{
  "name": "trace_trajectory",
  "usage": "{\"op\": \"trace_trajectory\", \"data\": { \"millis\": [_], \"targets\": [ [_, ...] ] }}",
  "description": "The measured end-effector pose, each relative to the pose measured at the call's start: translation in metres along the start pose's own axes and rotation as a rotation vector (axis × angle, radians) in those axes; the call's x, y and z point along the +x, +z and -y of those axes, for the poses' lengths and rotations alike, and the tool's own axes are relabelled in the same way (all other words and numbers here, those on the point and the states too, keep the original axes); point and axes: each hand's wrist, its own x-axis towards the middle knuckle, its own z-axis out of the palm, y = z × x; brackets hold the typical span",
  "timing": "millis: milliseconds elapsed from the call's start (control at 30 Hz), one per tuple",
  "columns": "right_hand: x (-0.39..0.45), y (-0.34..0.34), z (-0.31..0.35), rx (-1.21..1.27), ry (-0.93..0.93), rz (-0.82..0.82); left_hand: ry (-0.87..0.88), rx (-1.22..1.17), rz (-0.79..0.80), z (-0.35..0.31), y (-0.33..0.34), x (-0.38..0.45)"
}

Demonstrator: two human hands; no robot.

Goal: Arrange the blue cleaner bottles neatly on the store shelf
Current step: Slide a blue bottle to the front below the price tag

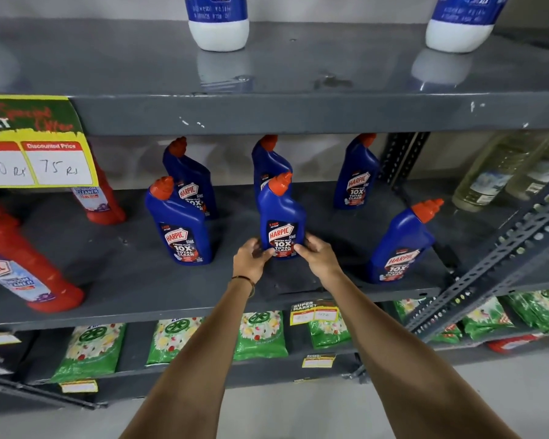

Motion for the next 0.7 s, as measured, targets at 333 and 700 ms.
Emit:
{"op": "trace_trajectory", "data": {
  "millis": [333, 700],
  "targets": [
    [-0.036, 0.0, -0.01, -0.006, 0.019, -0.006, 0.012, 0.05, 0.023, 0.009, -0.011, -0.033],
    [-0.073, 0.001, -0.012, -0.041, -0.001, -0.03, 0.022, 0.079, 0.022, 0.016, -0.017, -0.063]
  ]
}}
